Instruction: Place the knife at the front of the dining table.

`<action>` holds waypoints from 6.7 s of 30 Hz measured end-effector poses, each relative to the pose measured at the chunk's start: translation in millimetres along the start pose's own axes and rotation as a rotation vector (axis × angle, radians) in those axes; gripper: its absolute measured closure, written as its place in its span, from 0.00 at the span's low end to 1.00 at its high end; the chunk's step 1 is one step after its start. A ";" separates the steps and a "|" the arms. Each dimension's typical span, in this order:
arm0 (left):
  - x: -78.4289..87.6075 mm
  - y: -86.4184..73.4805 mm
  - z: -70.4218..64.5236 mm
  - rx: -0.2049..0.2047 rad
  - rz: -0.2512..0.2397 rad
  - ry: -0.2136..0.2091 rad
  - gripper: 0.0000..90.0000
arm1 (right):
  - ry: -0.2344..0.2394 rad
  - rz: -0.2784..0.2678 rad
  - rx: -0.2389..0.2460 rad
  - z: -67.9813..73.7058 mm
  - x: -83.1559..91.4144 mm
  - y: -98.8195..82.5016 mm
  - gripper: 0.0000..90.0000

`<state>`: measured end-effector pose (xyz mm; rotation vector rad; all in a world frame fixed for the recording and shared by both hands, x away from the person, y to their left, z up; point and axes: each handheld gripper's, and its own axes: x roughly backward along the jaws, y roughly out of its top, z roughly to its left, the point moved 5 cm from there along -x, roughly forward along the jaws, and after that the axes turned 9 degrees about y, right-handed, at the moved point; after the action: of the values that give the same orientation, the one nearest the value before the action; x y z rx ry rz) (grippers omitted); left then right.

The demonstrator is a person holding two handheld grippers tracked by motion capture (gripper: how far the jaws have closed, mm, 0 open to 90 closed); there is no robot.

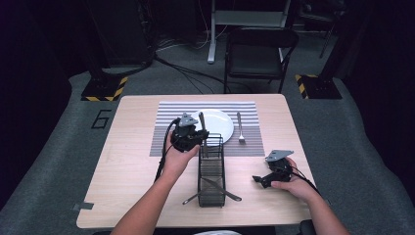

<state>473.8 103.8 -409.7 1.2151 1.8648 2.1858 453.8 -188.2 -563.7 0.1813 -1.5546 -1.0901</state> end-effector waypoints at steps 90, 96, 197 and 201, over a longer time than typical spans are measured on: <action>36.5 6.9 114.8 0.097 0.021 0.258 0.92 | 0.000 0.004 -0.011 0.8 0.3 -0.3 0.00; 28.1 -4.6 122.0 0.103 0.040 0.276 0.92 | 0.001 0.006 -0.010 0.8 0.4 -0.4 0.00; -95.4 -43.2 171.4 0.400 0.087 0.374 0.92 | 0.002 0.000 0.001 -0.1 -0.1 0.3 0.00; -101.4 -40.4 172.9 0.404 0.087 0.383 0.92 | 0.003 0.000 0.002 -0.1 -0.1 0.3 0.00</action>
<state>622.9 209.9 -501.0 0.9837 2.5493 2.2897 454.0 -188.1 -563.5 0.1840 -1.5533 -1.0882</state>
